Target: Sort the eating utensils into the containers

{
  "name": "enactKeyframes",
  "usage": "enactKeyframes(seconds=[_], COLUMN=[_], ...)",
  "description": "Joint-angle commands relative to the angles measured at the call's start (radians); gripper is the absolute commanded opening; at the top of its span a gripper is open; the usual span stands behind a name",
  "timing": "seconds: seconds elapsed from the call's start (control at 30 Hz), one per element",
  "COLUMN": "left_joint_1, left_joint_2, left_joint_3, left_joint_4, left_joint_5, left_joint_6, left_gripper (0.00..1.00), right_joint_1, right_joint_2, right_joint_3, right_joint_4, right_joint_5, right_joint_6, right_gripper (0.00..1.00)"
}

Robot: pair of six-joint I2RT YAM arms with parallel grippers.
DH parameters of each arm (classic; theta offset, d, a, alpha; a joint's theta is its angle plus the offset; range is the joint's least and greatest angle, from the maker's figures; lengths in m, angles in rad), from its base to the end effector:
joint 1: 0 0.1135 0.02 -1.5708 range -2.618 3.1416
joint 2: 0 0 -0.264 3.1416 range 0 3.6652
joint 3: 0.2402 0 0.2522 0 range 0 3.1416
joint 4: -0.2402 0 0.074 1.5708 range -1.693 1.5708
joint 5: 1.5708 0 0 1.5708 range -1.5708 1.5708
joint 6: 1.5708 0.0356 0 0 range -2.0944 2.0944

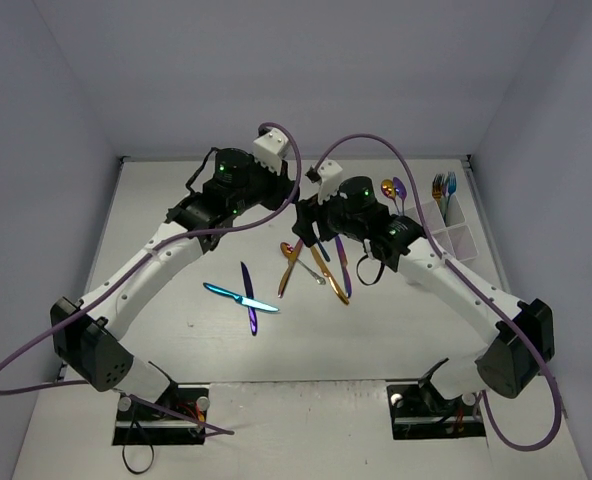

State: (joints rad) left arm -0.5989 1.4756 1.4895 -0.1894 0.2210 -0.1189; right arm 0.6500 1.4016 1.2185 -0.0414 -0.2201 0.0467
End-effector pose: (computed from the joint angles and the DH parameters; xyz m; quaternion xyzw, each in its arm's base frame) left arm 0.2814 -0.2015 0.4207 0.2499 0.7230 -0.3034 0.5681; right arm 0.2607 0.2079 0.3639 -0.2963 0.7217 0.2922 0.5532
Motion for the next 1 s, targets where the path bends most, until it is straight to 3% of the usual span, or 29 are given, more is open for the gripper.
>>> enactKeyframes(seconds=[0.0,0.47,0.57,0.67,0.7,0.77,0.83,0.97], left_joint_1=[-0.038,-0.064,-0.064,-0.065,-0.064,-0.063,-0.059,-0.032], left_joint_2=[-0.065,-0.081,-0.083,-0.088,-0.091,-0.099,-0.109,-0.157], left_joint_3=[-0.005,-0.022,-0.021,-0.028,-0.033,-0.052,-0.075,-0.148], left_joint_4=[0.041,0.038,0.036,0.013,0.008,0.005,-0.005,-0.033], left_joint_5=[-0.029,-0.041,-0.051,-0.111,-0.135,-0.2,-0.263,-0.322], left_joint_6=[-0.031,-0.036,-0.036,-0.036,-0.037,-0.047,-0.057,-0.074], left_gripper=[0.0,0.0,0.0,0.28,0.42,0.57,0.66,0.74], right_joint_1=[0.02,0.049,0.048,0.046,0.043,0.031,0.006,-0.14], right_joint_2=[0.008,0.004,-0.01,-0.022,-0.026,-0.032,-0.039,-0.057], right_joint_3=[0.076,0.049,0.033,0.023,0.021,0.008,-0.008,-0.026], right_joint_4=[0.057,0.058,0.058,0.057,0.057,0.057,0.058,0.061], right_joint_5=[0.044,0.107,0.135,0.183,0.197,0.235,0.261,0.237], right_joint_6=[-0.018,-0.021,-0.027,-0.039,-0.05,-0.082,-0.105,-0.124], right_gripper=[0.59,0.04,0.0,0.0,0.0,0.0,0.0,0.0])
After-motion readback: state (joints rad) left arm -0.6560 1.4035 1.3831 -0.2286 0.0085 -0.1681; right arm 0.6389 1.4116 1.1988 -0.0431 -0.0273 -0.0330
